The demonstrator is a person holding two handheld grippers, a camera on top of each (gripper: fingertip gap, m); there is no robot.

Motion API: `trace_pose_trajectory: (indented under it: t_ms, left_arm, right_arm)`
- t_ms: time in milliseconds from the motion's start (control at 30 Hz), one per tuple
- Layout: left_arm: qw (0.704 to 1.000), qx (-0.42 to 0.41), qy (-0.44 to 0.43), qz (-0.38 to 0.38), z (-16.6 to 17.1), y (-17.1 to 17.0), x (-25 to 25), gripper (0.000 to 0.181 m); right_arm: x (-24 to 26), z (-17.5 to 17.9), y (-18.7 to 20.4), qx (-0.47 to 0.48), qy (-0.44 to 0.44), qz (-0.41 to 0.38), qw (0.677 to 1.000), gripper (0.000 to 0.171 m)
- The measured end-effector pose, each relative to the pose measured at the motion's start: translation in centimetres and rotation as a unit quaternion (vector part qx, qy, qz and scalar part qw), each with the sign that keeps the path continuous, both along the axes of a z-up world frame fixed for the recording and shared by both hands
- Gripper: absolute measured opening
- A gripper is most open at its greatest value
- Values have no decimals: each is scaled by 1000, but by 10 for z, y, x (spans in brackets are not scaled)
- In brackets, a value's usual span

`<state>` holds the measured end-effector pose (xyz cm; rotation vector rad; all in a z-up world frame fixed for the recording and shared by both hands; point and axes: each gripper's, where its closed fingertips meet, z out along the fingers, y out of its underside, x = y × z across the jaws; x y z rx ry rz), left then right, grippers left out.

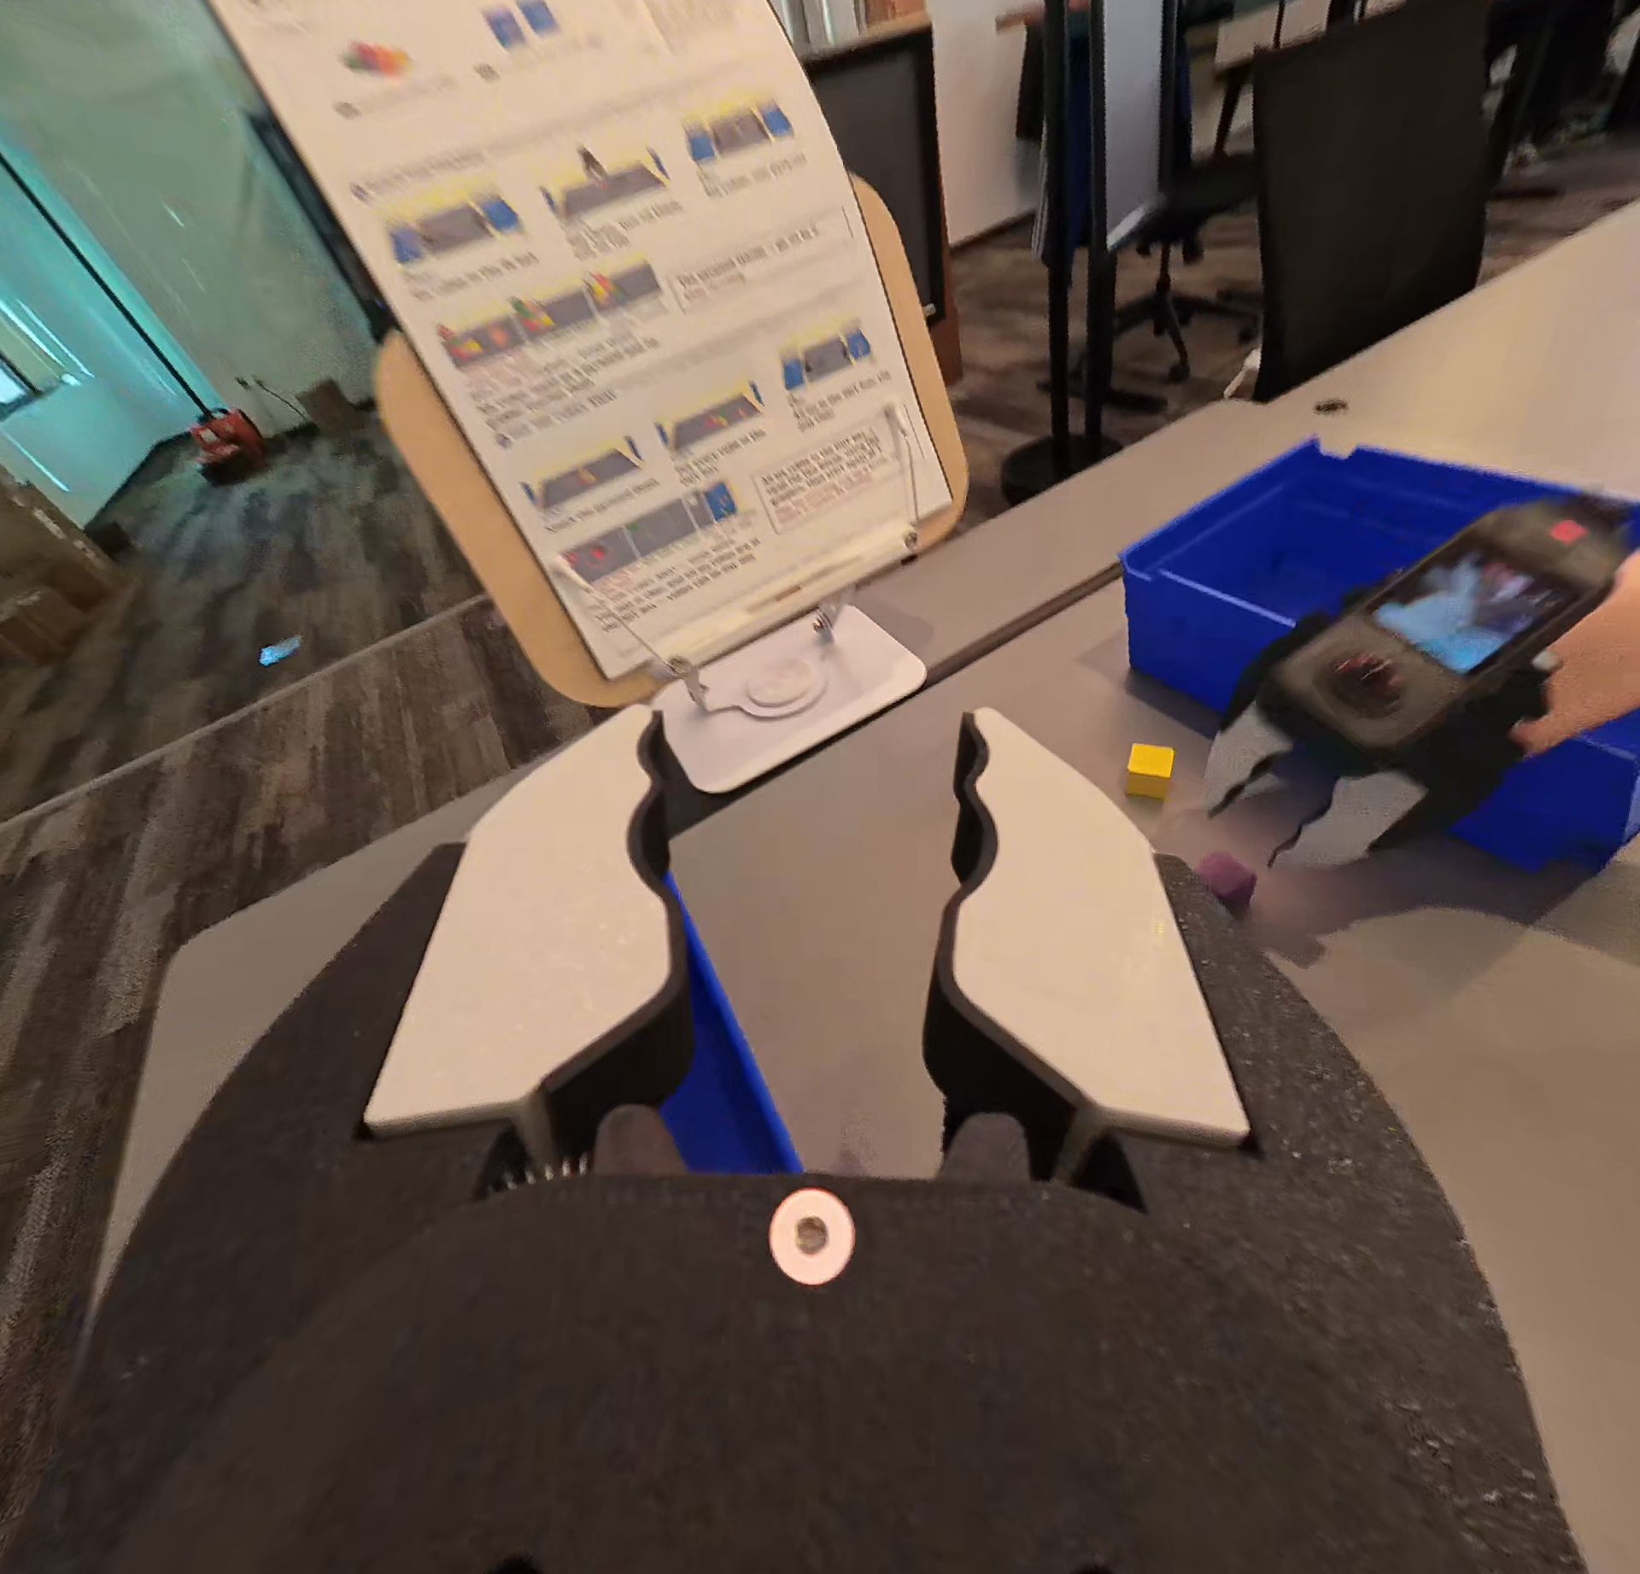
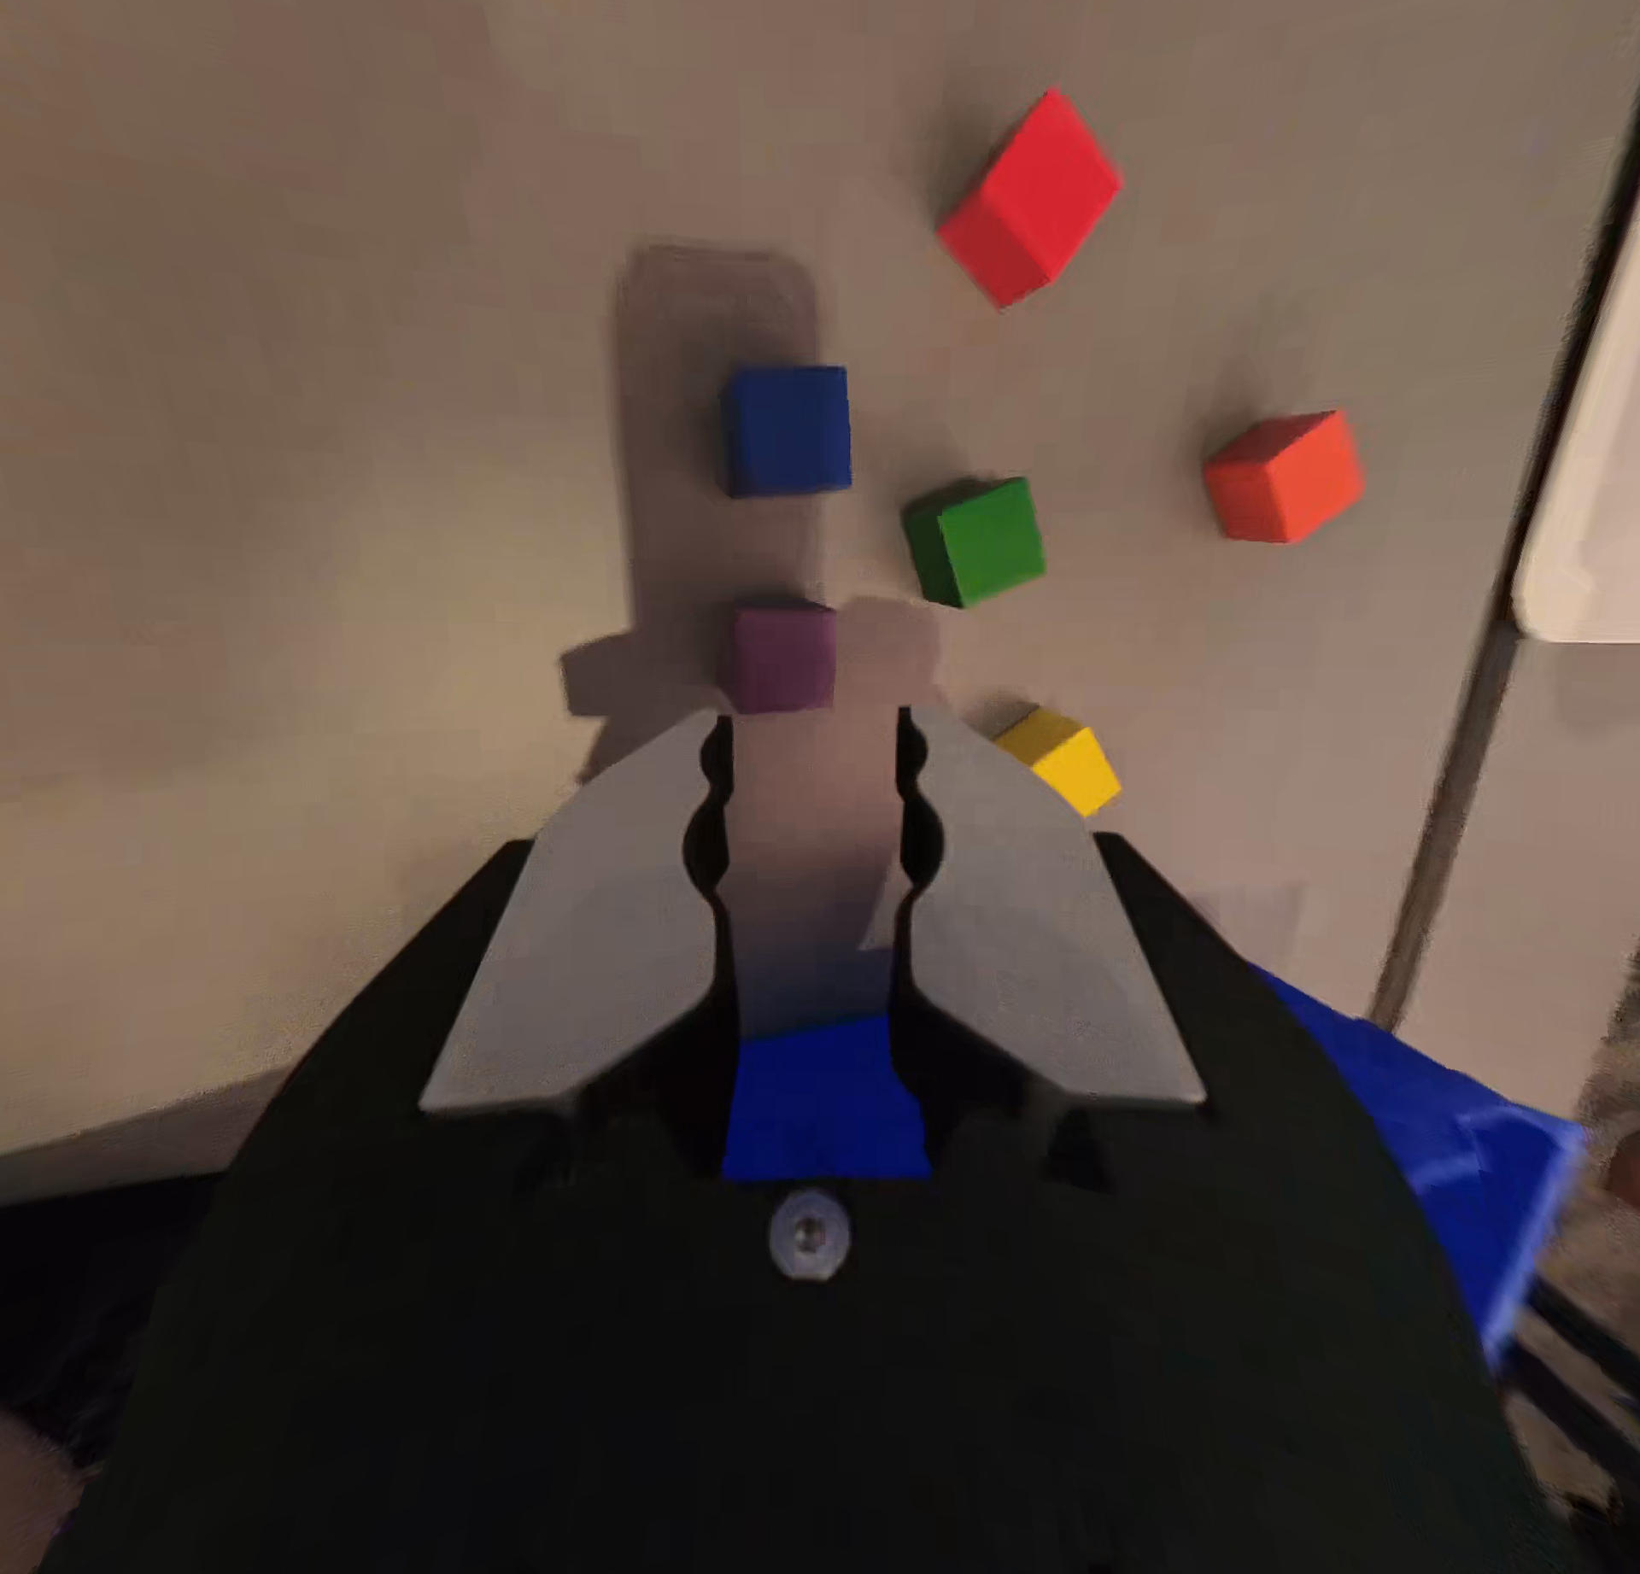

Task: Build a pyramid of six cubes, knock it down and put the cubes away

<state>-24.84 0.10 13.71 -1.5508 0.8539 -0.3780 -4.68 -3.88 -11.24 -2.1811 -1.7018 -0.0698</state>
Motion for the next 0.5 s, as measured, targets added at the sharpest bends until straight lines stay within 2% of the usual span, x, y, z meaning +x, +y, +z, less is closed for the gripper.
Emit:
trace_pose_trajectory:
  t_ms: [67,133,300,333,367,433,500]
  left_arm:
    - [1000,20,-18,7,16,-7,-17,61]
    - [999,34,-25,10,25,-14,-26,60]
    - [999,46,-23,-3,29,-21,-26,58]
    - [999,45,-22,-6,28,-22,-25,58]
    - [999,43,-20,-9,27,-21,-23,58]
    - [999,38,-15,-14,24,-21,-19,58]
    - [999,36,-6,-19,20,-22,-15,58]
  right_arm:
    - [-9,-16,-1,-37,15,-5,999,40]
    - [-2,-24,4,-38,-23,-25,999,45]
    - [-6,-35,3,-41,-42,-15,998,48]
    - [-7,-38,4,-45,-44,-13,998,45]
    - [-7,-41,4,-47,-50,-8,998,31]
    - [-8,-36,4,-42,-49,-2,998,29]
    - [-12,-4,12,11,-9,1,1000,29]
